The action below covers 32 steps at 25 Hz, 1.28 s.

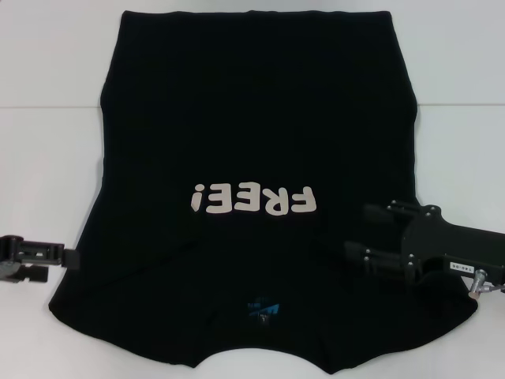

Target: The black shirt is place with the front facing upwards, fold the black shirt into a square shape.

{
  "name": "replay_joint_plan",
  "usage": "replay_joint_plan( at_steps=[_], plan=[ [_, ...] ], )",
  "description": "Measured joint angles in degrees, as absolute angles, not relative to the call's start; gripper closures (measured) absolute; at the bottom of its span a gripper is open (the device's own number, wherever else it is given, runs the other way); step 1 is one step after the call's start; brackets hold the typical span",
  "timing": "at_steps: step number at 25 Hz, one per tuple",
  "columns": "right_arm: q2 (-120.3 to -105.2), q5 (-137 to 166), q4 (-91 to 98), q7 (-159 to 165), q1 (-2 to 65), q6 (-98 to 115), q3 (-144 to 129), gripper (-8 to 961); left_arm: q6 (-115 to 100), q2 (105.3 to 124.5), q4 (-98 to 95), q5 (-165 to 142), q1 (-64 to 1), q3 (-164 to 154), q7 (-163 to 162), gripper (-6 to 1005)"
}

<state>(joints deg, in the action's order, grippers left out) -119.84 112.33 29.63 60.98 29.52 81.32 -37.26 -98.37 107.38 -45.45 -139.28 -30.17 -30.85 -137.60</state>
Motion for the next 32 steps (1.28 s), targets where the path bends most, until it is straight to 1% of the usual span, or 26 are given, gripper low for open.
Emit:
replay_joint_plan(
  at_steps=[3,12,22,32],
  plan=[
    [-119.80,112.25,29.61,61.18,29.55,81.68,-37.20,195,-97.17,107.44,-44.97,-142.22,-30.75,-31.03,-140.30,95],
    [-119.74,112.19,29.78,61.46,29.61,82.11,-37.26,194,-93.01,108.51,-42.57,-149.59,-32.53,-31.11,-143.50,94],
    [-119.70,112.08,29.70,61.47,29.46,82.46,-37.17,194,-91.66,109.56,-41.14,-150.11,-33.27,-31.15,-143.20,94],
    [-119.70,112.03,29.92,61.46,29.44,83.15,-37.17,194,-90.80,110.02,-40.63,-150.18,-33.51,-31.62,-143.13,95]
  ],
)
